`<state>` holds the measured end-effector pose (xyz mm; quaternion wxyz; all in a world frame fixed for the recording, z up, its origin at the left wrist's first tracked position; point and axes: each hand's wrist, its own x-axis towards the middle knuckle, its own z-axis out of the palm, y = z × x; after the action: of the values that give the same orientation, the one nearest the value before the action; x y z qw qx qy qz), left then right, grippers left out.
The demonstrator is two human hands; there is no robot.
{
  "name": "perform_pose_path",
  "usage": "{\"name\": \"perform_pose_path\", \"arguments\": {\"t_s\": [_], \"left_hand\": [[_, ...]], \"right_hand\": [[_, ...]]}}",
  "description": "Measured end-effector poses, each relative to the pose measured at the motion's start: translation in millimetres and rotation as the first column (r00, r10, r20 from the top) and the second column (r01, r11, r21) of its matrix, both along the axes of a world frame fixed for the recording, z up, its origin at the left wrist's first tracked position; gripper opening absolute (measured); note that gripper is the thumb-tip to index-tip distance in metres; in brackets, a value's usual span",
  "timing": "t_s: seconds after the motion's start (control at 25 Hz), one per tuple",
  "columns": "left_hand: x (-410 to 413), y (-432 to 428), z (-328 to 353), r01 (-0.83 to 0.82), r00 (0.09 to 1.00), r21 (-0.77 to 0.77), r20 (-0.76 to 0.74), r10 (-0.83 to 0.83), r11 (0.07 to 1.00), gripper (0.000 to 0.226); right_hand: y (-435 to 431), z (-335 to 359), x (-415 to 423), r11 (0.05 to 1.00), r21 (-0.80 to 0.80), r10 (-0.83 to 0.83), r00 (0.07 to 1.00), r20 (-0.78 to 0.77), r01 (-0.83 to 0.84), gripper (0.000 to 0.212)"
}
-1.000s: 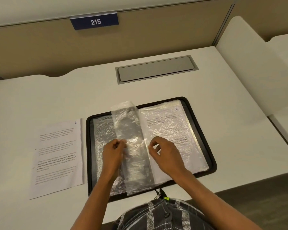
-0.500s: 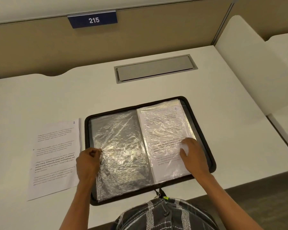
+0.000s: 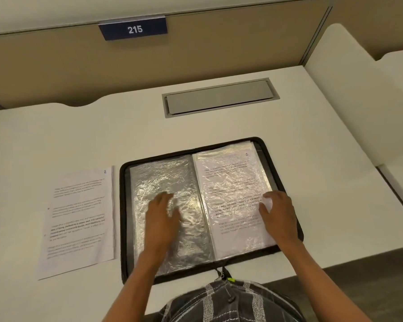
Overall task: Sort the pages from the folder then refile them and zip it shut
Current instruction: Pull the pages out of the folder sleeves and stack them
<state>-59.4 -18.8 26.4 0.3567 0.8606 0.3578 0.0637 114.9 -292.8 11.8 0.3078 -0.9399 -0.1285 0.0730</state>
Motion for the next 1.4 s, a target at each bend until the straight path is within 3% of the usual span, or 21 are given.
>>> {"name": "perform_pose_path", "arguments": {"t_s": [0.12, 0.24, 0.4, 0.52, 0.72, 0.92, 1.12, 1.4], "left_hand": [[26.6, -30.6, -13.5, 0.230, 0.973, 0.018, -0.012, -0.230, 0.973, 0.048], [65.9, -34.9, -20.4, 0.334, 0.943, 0.060, -0.022, -0.333, 0.941, 0.051], [133.7, -14.1, -16.1, 0.342, 0.940, 0.104, -0.049, -0.339, 0.934, 0.051], [178.4, 7.9, -14.2, 0.318, 0.948, 0.171, -0.072, -0.310, 0.933, 0.049], [218.4, 36.9, -20.1, 0.340, 0.941, 0.247, -0.094, -0.326, 0.908, 0.034], [227.3, 45.1, -24.1, 0.388, 0.919, 0.223, -0.015, -0.395, 0.894, 0.020], [225.8, 45.2, -30.3, 0.405, 0.892, 0.316, 0.072, -0.447, 0.858, 0.008], [212.1, 45.5, -35.2, 0.331, 0.869, 0.498, 0.170, -0.464, 0.802, 0.006]], "right_hand": [[18.8, 7.1, 12.1, 0.999, 0.032, 0.028, 0.999, 0.030, -0.029, 0.026], [43.7, 13.4, 29.0, 0.993, 0.043, 0.105, 0.992, 0.063, -0.108, 0.027], [85.3, 16.8, 48.9, 0.960, 0.079, 0.265, 0.963, 0.043, -0.267, 0.036], [115.1, 17.7, 64.7, 0.918, 0.008, 0.396, 0.918, 0.007, -0.396, 0.043], [111.6, 10.4, 98.5, 0.902, -0.153, 0.402, 0.914, -0.049, -0.404, 0.050], [114.8, 17.9, 116.3, 0.926, -0.060, 0.375, 0.927, 0.030, -0.373, 0.039], [150.0, 35.4, 145.2, 0.923, 0.032, 0.376, 0.915, 0.143, -0.384, 0.024], [194.6, 65.6, 175.6, 0.818, -0.091, 0.563, 0.823, -0.069, -0.568, 0.019]]}}
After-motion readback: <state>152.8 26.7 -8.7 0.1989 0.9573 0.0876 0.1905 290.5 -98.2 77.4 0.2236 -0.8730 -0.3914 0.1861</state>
